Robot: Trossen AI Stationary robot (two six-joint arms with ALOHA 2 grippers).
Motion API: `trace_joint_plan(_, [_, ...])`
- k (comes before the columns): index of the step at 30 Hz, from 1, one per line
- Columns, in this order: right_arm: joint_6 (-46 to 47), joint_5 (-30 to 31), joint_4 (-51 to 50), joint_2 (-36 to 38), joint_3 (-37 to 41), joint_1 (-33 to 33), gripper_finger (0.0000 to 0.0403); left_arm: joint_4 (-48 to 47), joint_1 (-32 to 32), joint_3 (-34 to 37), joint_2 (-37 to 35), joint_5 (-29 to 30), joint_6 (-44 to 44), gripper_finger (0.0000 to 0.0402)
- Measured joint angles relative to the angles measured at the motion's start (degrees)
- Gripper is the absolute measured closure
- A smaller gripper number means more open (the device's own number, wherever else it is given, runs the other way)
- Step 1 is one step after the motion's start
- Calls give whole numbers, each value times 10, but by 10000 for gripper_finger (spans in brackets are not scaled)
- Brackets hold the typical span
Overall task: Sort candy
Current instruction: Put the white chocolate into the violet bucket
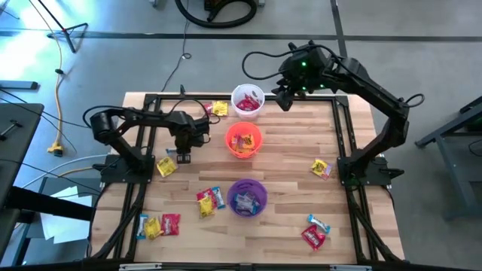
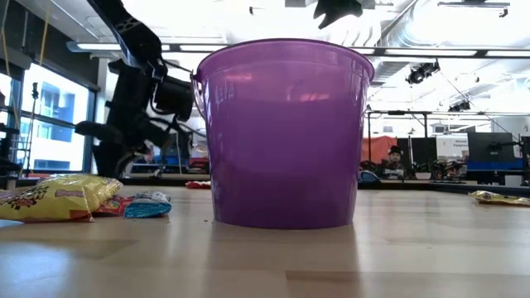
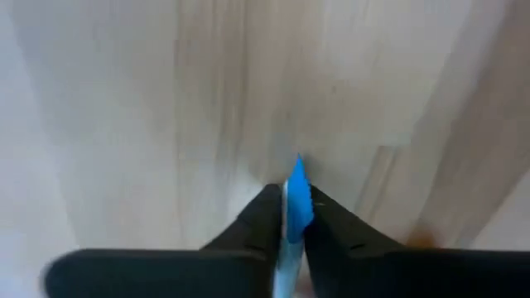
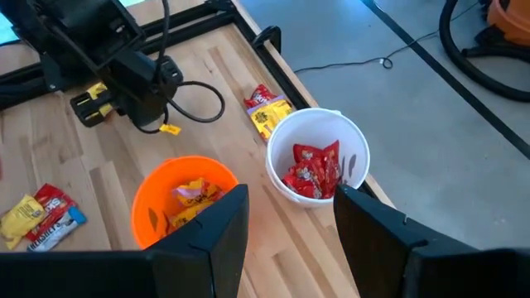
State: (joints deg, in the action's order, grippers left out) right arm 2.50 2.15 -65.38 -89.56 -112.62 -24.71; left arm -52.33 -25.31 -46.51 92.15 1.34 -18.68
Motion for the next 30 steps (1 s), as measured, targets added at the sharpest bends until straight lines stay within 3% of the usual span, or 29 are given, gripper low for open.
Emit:
trace_joint_plan(2, [0, -2, 0, 0, 0, 0, 231, -3, 0, 0, -13, -4, 5, 391])
trace_joint_plan(7, [1, -18, -3, 0, 0, 0, 231, -35, 0, -31, -48, -65, 43, 388])
trace_joint_plan(14, [-13, -19, -17, 4, 0, 0, 231, -72, 3, -172, -91, -290, 130, 397])
trace_joint_plan(16, [-15, -19, -17, 8, 0, 0, 231, -63, 15, -220, -93, -329, 166, 398])
trace_joint_plan(24, [-15, -16, 0, 13, 0, -12, 231, 94, 120, -323, -55, -317, 355, 399])
trace_joint_plan(30, [-12, -16, 1, 17, 0, -41, 231, 131, 206, -353, -12, -230, 443, 400])
